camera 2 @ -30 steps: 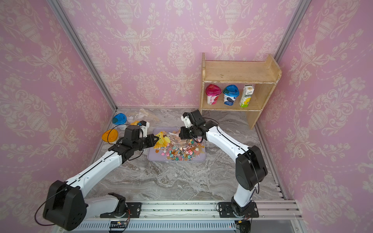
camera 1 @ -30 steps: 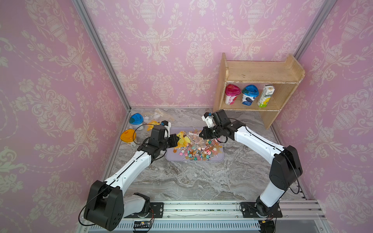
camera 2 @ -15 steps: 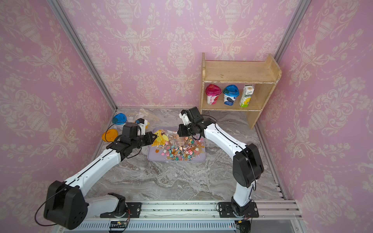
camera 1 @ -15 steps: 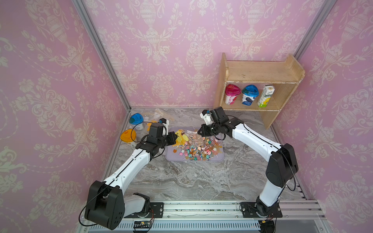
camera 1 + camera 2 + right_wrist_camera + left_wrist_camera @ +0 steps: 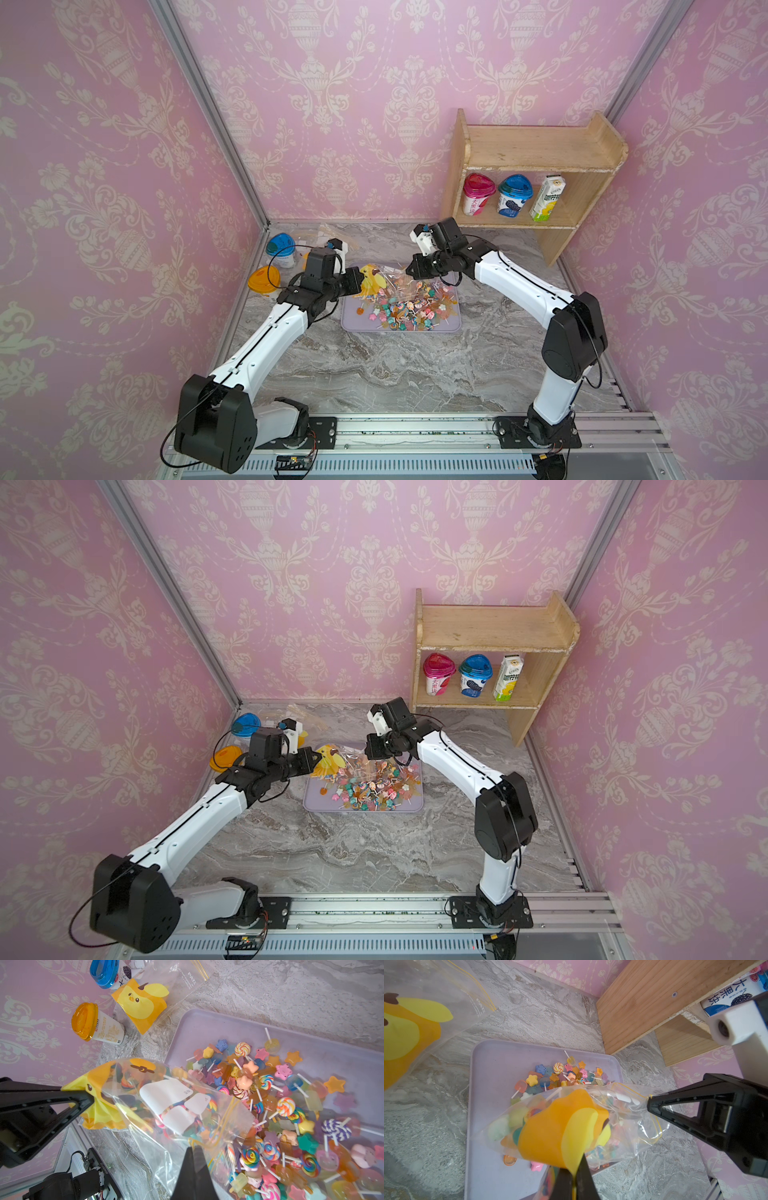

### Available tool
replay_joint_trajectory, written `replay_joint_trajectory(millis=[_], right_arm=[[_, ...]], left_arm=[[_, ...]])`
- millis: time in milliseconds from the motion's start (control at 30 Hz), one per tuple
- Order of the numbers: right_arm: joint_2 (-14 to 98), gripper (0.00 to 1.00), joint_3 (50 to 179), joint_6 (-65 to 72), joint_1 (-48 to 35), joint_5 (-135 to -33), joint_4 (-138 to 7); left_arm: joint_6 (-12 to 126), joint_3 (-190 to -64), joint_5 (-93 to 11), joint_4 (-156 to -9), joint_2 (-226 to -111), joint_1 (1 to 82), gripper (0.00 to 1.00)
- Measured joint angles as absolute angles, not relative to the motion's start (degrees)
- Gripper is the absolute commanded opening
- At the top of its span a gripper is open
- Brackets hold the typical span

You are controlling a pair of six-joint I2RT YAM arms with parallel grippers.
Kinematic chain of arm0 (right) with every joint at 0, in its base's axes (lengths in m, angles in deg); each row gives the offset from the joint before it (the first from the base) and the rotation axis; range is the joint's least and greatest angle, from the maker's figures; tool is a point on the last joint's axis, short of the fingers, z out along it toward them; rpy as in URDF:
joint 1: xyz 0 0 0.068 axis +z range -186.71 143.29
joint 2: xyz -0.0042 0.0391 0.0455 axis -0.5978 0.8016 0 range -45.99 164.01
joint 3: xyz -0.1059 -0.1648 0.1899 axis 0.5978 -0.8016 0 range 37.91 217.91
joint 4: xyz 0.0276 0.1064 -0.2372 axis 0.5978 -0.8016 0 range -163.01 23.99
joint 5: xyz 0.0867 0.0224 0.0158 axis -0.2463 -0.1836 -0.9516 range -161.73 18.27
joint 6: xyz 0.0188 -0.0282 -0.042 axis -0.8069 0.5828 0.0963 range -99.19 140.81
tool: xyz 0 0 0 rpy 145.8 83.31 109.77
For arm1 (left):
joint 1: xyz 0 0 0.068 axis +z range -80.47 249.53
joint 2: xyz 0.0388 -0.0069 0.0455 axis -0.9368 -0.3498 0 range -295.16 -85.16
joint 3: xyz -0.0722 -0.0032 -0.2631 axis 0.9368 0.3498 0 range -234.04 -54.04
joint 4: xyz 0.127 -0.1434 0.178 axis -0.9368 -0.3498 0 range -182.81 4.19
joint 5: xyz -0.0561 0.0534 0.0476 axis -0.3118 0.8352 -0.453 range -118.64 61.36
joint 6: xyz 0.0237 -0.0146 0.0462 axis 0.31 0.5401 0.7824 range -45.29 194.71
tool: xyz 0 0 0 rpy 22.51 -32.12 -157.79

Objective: Pour candies out of the ziploc bag
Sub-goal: 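Pour the candies out of the ziploc bag onto the tray.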

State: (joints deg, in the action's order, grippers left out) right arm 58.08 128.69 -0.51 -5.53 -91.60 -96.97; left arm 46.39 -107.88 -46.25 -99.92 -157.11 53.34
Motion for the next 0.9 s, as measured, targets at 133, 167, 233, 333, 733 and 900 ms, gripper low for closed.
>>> replay_joint_trajectory(millis=[133,167,233,333,733,900], right_arm=[[58.70,0.00,128.71,-0.14,-5.53,-91.28,-97.34],[58.78,0.00,128.71,-0.14,-5.53,-91.21,-97.45],[58.83,0.00,128.71,-0.14,-5.56,-91.21,-97.71],[58.89,0.00,128.97,-0.14,-5.53,-91.23,-98.06],[60.03,0.00,130.00,0.06,-5.53,-91.26,-98.43],[60.66,0.00,130.26,0.06,-5.56,-91.30,-98.41]], left_arm=[[46.87,-109.24,-46.16,-100.51,-157.11,53.34,0.00],[46.94,-109.50,-46.12,-100.53,-157.11,53.34,0.00],[47.05,-109.78,-46.09,-100.53,-157.11,53.34,0.00],[47.07,-109.83,-46.09,-100.60,-157.11,53.34,0.00],[47.92,-110.16,-45.85,-101.45,-157.11,53.34,0.00],[48.21,-110.94,-45.85,-101.86,-157.11,53.34,0.00]])
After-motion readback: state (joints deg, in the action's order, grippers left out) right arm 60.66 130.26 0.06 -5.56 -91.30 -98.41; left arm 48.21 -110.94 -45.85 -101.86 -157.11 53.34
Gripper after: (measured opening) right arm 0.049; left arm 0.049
